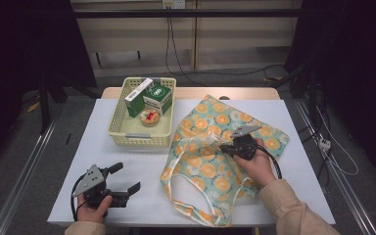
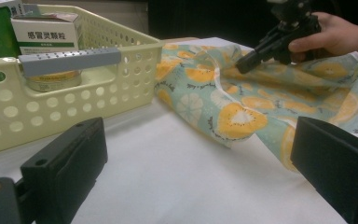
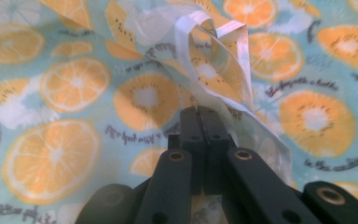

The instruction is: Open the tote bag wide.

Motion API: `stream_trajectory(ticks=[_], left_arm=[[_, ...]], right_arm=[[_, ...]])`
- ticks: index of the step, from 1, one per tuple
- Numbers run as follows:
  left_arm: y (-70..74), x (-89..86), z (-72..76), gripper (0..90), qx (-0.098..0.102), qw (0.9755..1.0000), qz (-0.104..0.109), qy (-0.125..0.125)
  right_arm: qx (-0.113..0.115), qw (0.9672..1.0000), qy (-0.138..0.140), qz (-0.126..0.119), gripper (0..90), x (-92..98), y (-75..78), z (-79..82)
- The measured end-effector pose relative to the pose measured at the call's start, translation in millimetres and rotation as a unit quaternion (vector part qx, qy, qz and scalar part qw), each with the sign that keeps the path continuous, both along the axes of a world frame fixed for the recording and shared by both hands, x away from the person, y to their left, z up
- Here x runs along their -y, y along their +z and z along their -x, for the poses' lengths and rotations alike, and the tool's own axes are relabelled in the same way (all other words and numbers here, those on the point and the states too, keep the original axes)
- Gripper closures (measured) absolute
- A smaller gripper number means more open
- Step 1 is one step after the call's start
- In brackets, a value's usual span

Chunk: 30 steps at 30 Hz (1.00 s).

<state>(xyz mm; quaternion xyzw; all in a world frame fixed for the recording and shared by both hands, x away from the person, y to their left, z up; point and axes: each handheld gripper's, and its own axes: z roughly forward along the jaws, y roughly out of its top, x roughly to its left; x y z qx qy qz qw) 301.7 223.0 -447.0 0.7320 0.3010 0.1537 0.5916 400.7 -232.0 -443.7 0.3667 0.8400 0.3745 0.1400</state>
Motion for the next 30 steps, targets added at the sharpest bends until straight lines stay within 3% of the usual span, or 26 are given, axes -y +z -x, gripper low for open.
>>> stream_trajectory(ticks=[8,17,24,30], left_arm=[[0.1,0.7,-0.3,3.6,0.0,1.0,0.0,-0.002],[6.8,-0.1,-2.7,3.2,-0.009,0.9998,0.016,0.006],[25.3,9.9,-12.8,3.0,-0.008,0.9997,0.016,-0.014],[54.1,22.4,-32.6,3.0,0.008,0.9993,0.013,-0.035]], right_arm=[[0.018,0.9995,-0.003,-0.025,90.0,4.7,29.2,-3.7],[0.033,0.9991,0.007,-0.025,90.0,5.2,55.9,-12.7],[0.046,0.9987,0.01,-0.02,90.0,6.0,73.0,-16.6],[0.055,0.9983,0.012,-0.015,90.0,7.0,87.0,-16.4]])
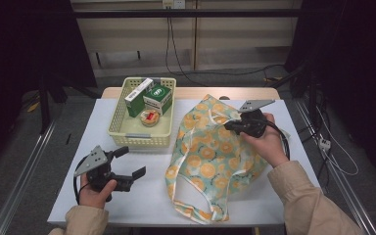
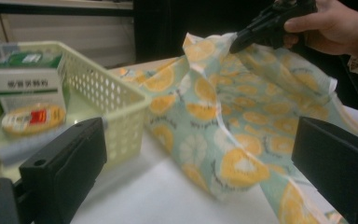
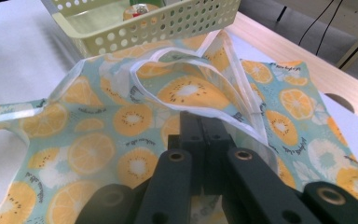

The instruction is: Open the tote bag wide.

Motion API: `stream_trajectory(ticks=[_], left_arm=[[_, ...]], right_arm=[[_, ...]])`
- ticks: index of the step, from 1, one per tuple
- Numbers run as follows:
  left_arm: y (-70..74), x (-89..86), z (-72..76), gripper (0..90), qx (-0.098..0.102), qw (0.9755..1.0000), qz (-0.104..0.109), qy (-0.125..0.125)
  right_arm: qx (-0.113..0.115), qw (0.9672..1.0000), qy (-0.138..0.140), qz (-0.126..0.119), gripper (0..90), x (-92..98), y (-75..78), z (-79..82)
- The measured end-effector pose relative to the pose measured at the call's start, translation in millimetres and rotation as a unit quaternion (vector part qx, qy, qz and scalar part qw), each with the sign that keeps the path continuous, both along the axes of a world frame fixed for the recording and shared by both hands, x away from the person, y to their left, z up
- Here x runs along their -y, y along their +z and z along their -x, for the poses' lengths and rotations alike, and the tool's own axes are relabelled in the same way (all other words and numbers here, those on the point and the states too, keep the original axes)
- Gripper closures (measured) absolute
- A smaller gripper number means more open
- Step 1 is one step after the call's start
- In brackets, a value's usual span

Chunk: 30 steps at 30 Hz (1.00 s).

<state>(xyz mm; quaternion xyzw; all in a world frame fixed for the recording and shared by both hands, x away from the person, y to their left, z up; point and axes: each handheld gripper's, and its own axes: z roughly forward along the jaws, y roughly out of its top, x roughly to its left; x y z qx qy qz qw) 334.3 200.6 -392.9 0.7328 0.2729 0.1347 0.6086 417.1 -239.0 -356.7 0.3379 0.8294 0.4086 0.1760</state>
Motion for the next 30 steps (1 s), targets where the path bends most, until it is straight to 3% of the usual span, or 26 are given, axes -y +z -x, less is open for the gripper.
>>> stream_trajectory(ticks=[6,11,14,22,24,30], left_arm=[[27.0,13.0,-27.2,2.8,0.002,0.9997,-0.022,-0.008],[37.9,22.2,-53.4,3.0,-0.007,0.9996,-0.025,-0.013],[37.7,24.9,-70.2,2.8,-0.014,0.999,-0.042,-0.006],[30.5,26.8,-112.3,2.9,-0.036,0.9976,-0.057,0.015],[28.6,27.6,-121.4,3.3,-0.042,0.9963,-0.073,0.019],[22.5,32.2,-141.9,3.6,-0.049,0.9955,-0.077,0.025]], right_arm=[[0.003,1.0,0.001,-0.006,90.0,0.4,9.7,-2.9],[0.001,1.0,0.008,-0.005,90.0,-1.6,7.9,-4.5],[0.002,0.9999,0.008,-0.007,90.0,-2.0,8.1,-4.7],[-0.001,0.9999,0.001,-0.015,90.0,0.0,6.2,-8.5],[-0.001,0.9999,-0.001,-0.016,90.0,0.3,5.5,-9.9],[-0.004,0.9998,-0.009,-0.017,90.0,1.6,5.3,-18.1]])
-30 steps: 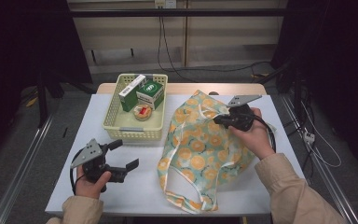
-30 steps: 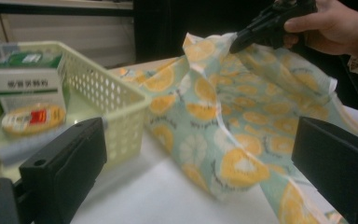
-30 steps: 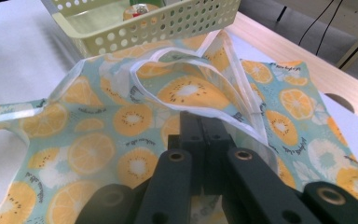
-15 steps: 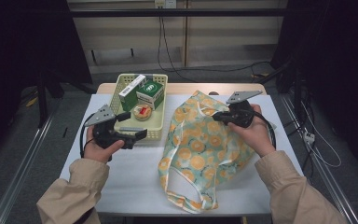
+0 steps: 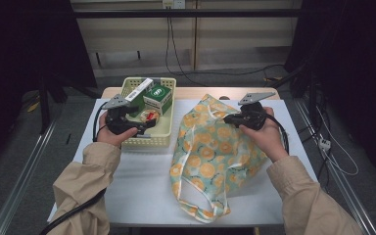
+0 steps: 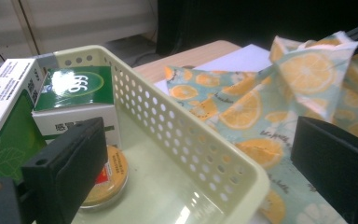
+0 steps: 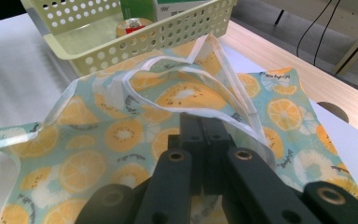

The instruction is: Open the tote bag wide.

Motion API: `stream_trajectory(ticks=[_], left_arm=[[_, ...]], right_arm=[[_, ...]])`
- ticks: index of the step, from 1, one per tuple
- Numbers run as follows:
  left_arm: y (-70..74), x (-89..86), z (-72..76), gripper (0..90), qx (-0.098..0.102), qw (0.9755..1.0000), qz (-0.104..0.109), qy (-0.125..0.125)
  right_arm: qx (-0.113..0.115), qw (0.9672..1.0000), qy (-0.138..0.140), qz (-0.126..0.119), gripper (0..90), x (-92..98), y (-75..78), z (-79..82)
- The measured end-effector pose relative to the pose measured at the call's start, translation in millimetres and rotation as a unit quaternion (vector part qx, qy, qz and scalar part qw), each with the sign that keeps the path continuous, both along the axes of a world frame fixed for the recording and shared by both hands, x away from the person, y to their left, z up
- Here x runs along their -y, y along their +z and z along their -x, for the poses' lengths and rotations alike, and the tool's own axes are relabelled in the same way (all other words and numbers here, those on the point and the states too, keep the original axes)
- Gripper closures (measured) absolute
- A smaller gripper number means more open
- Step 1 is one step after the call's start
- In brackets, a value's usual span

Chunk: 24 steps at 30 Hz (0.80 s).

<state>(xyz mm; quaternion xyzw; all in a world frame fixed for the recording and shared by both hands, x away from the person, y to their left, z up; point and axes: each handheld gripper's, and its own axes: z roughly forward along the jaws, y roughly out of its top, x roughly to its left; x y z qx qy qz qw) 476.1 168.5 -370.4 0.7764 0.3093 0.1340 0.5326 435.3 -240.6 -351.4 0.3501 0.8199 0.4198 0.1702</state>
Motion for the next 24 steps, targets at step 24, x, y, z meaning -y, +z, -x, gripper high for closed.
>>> stream_trajectory(ticks=[24], left_arm=[[-12.6,12.2,-56.9,4.0,-0.069,0.9969,-0.037,0.008]], right_arm=[[0.002,1.0,-0.003,-0.002,90.0,-2.1,6.4,-14.9]])
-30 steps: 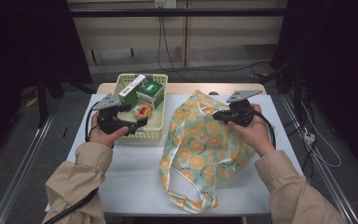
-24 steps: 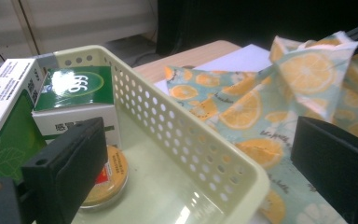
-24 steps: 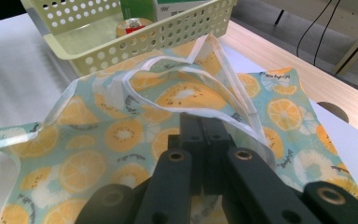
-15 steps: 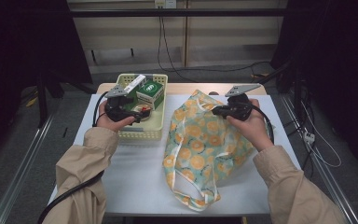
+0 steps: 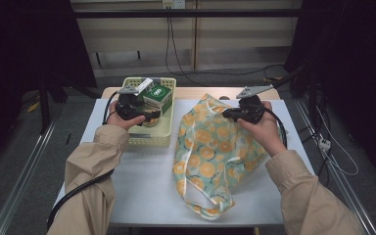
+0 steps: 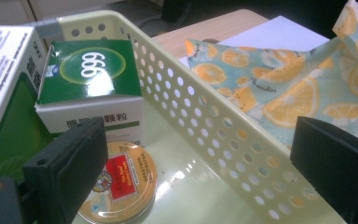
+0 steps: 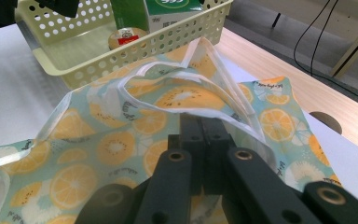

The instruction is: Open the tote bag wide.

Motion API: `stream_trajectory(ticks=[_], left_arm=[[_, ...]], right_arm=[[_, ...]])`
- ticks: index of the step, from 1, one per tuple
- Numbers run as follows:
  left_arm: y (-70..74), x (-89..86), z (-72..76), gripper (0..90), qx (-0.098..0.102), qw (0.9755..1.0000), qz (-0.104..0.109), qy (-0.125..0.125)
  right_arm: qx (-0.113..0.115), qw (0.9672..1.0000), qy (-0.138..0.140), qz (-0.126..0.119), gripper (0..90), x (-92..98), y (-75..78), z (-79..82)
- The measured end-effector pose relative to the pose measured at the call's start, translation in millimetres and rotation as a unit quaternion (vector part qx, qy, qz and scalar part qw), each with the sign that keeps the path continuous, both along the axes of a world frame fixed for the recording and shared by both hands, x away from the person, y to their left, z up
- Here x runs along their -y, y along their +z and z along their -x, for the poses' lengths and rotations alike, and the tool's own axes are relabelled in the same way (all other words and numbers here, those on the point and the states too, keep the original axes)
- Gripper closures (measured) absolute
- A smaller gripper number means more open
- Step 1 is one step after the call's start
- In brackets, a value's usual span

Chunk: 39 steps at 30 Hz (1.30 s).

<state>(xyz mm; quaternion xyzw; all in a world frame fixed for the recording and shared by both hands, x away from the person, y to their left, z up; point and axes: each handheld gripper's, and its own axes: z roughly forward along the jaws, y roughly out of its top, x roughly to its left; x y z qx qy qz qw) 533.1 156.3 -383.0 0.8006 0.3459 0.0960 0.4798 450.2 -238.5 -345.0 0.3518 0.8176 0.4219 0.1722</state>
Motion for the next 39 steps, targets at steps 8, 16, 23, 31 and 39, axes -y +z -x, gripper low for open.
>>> stream_trajectory(ticks=[8,16,23,31,39], left_arm=[[14.8,3.4,-2.6,4.1,0.036,0.9991,-0.009,-0.019],[7.3,11.3,-23.0,4.1,0.019,0.9986,-0.046,-0.016],[-13.0,16.3,-32.7,6.8,-0.004,0.9977,-0.065,-0.019],[-34.2,13.1,-37.2,8.4,-0.022,0.993,-0.115,-0.017],[-52.7,16.8,-45.3,7.6,-0.038,0.9875,-0.153,0.0]], right_arm=[[0.0,1.0,0.002,0.001,90.0,-0.9,-0.5,0.4],[-0.001,1.0,0.006,0.004,90.0,-1.9,0.1,1.7],[-0.005,1.0,0.005,0.002,90.0,-2.7,-3.4,-0.5],[-0.008,0.9999,0.008,0.001,90.0,-4.4,-8.4,-2.1],[-0.015,0.9998,0.01,0.001,90.0,-3.5,-13.5,-4.4]])
